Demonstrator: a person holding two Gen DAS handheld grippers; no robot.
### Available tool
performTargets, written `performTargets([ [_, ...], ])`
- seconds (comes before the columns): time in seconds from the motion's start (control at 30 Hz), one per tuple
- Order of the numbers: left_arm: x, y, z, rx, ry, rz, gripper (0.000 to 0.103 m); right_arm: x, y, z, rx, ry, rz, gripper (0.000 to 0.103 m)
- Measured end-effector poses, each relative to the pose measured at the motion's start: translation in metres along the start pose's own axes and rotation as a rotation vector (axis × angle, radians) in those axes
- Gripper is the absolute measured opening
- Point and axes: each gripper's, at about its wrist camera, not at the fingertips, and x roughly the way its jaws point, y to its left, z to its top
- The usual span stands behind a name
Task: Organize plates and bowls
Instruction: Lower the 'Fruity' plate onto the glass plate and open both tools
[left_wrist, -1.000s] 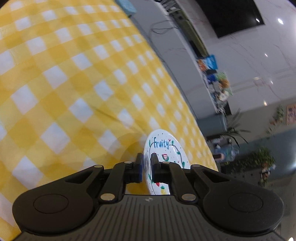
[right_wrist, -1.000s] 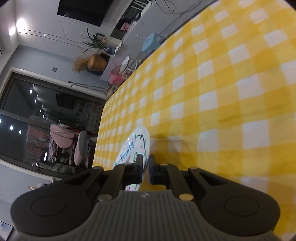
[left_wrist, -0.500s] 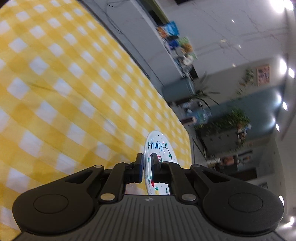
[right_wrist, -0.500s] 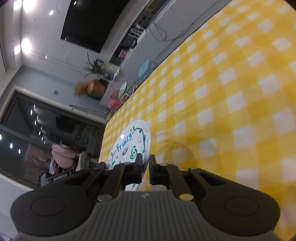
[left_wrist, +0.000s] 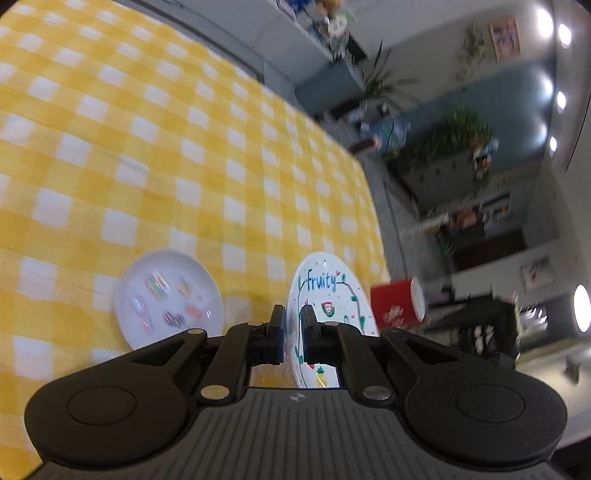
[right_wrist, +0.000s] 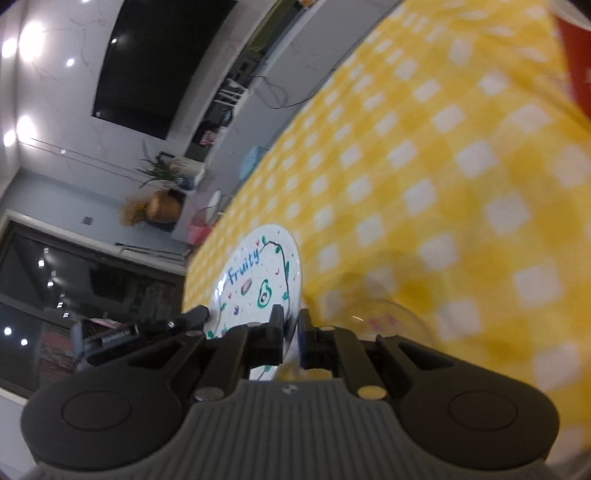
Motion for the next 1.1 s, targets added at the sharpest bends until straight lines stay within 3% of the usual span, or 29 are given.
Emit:
performTargets([
  [0.3, 0.028, -0.038, -0.020, 0.137, 0.115, 0.114, 0.008, -0.031, -0.030, -0.027, 0.107, 0.024, -0.054, 0.006],
  [0.47, 0.038, -0.052, -0.027, 0.212, 0.143, 0.197, 0.008, -0.032, -0.037, -0.033, 0.149, 0.038, -0.058, 0.006],
  [0.6, 0.048, -0.058, -0.029, 0.252, 0.176, 0.233, 0.008, -0.028, -0.054, -0.036, 0.255, 0.070, -0.050, 0.006],
  [0.8, 0.064, -0.068, -0.033, 0.323, 0.211, 0.342, 0.009, -0.022, -0.050, -0.034, 0.249, 0.070, -0.069, 0.006],
  [1.1, 0.078, -0.081, -0.048, 0.421, 0.204, 0.490, 0.010, -0.016, -0.053, -0.037, 0.255, 0.084, -0.091, 0.005],
])
